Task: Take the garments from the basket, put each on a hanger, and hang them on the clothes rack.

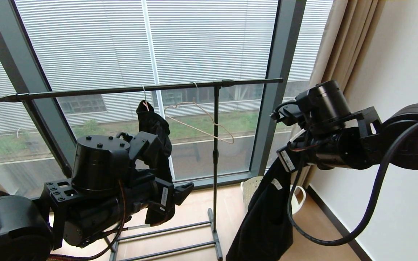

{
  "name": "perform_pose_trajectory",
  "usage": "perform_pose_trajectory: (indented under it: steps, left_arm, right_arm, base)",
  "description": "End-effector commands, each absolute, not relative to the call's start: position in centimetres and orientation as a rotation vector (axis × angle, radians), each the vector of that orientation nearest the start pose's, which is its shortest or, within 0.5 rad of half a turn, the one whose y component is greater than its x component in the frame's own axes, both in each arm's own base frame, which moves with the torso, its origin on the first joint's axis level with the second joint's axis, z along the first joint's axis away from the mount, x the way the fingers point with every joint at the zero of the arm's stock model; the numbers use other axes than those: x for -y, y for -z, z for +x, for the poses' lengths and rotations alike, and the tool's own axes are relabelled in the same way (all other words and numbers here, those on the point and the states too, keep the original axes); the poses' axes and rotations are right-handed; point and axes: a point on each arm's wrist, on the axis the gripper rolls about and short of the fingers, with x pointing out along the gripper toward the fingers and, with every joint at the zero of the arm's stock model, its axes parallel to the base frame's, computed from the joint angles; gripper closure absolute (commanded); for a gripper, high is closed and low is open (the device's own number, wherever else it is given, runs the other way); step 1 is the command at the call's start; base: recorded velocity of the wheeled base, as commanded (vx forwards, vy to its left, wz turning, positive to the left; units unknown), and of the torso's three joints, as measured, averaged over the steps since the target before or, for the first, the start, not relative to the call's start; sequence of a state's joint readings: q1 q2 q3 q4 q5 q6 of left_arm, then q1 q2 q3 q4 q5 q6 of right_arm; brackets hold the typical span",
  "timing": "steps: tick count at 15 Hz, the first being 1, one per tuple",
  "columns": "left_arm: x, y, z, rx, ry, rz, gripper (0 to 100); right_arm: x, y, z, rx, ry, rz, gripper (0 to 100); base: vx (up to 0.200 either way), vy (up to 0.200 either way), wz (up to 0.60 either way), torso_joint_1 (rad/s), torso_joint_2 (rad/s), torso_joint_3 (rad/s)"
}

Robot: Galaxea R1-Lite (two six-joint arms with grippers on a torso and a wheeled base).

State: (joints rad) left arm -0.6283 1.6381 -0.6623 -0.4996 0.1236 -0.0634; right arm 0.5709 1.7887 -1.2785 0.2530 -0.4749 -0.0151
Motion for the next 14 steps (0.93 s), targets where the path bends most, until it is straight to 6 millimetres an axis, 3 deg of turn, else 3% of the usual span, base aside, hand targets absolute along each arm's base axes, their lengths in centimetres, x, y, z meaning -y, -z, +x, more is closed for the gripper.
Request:
perform_pose_trajectory:
  steps: [1, 4, 6, 14]
  left_arm:
    - [15.81, -14.70, 22.21, -0.472, 0.479, 0.119, 0]
    - [15.88, -14.65, 22.30, -0.474, 0.479, 0.119, 0]
    - [15.96, -14.49, 22.42, -0.478, 0.479, 0.121, 0]
    - [16.05, -14.36, 22.55, -0.483, 0.475, 0.120, 0]
  right_arm:
    - [-15.29, -21.03, 27.97, -0.650, -0.076, -0.407, 100]
    - [-14.48, -21.25, 28.51, -0.632, -0.053, -0.397, 100]
    - [-14.44, -21.30, 28.55, -0.630, -0.052, -0.395, 100]
    - [-14.45, -21.31, 28.56, -0.629, -0.052, -0.394, 100]
  base:
    - [0.000, -0.200, 0.00, -0.007, 0.00, 0.007]
    - [0.000, -0.200, 0.00, 0.001, 0.01, 0.001]
    - [0.200, -0.200, 0.00, 0.002, 0.00, 0.005]
    - [0.200, 0.000, 0.00, 0.002, 0.00, 0.001]
